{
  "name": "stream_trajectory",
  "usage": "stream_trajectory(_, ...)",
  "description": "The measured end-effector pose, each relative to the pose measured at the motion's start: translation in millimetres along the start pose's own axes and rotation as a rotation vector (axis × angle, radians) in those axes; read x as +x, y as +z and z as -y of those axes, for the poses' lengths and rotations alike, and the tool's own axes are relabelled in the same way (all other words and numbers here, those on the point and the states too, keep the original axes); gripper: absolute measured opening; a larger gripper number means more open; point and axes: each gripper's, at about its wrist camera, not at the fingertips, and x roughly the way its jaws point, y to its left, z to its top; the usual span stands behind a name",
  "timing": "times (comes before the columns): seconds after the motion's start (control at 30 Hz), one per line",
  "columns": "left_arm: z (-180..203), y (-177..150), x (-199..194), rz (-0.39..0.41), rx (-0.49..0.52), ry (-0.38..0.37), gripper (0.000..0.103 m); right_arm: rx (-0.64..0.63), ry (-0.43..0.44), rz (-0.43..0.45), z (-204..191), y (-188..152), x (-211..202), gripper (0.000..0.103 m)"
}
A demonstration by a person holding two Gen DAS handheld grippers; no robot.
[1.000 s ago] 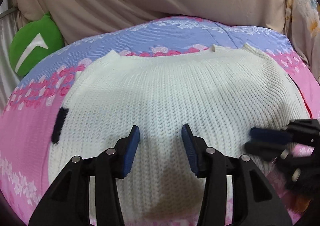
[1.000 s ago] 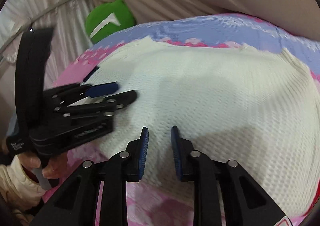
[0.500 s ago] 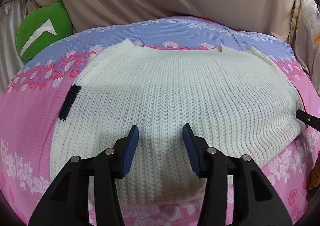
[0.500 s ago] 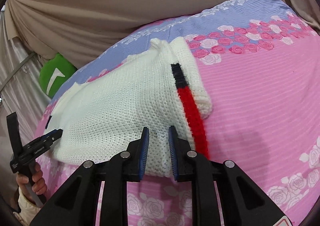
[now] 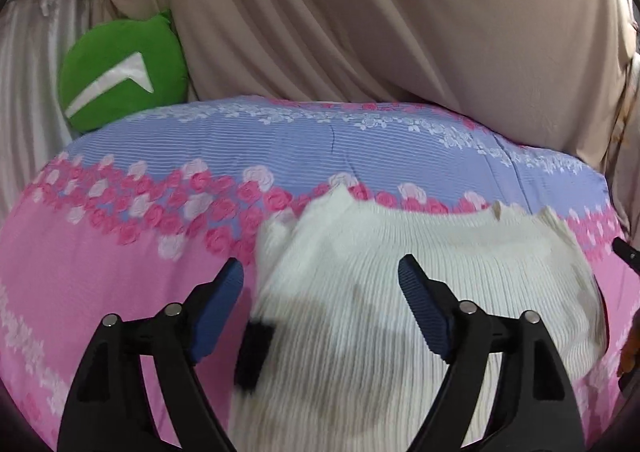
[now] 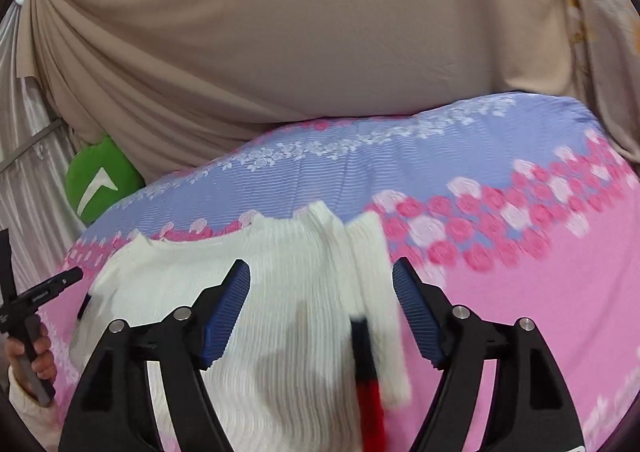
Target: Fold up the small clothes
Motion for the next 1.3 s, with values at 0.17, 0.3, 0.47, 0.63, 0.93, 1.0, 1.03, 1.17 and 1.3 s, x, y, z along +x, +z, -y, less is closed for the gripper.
stream_trajectory(0.17,2,21,68,-0.113,-0.012,-0.017,0.076,0.021,0.012,-0.105,-3,21,68,0.072)
stream_trajectory(0.3,6,19,100,-0.184,-0.013,0.01,0.01,-0.031,-0.029,-0.213,-13,17,105,0.01)
stream_trajectory(0.47,-4,32,69,-0.049,-0.042,0.005,0.008,-0.004,0.08,0.052,-18,37,42,0.008)
stream_trajectory(0.63,-10,34,97,-0.086,-0.027,0.072,0.007,0.055,-0.019,-0.101,15,32,84,0.008)
stream_trajectory(0.93,-14,29,77,-0.034,-0.068,0.14,0.013,0.046,-0.134,0.0,-3,25,57,0.022)
stream_trajectory(1.0,-6,26,44,0.034,-0.05,0.145,0.024,-0.049,-0.046,0.016,-40,22,37,0.022)
stream_trajectory(1.03,4,24,26,0.066,-0.028,0.13,0.036,-0.098,0.006,0.013,-63,15,30,0.022)
stream_trajectory(1.17,63,4,-4,0.067,0.104,-0.002,0.043,-0.26,0.231,-0.126,-145,-33,36,0.025)
stream_trajectory(1.3,96,-37,11,-0.033,0.209,-0.018,0.045,-0.327,0.24,-0.236,-166,-76,54,0.018)
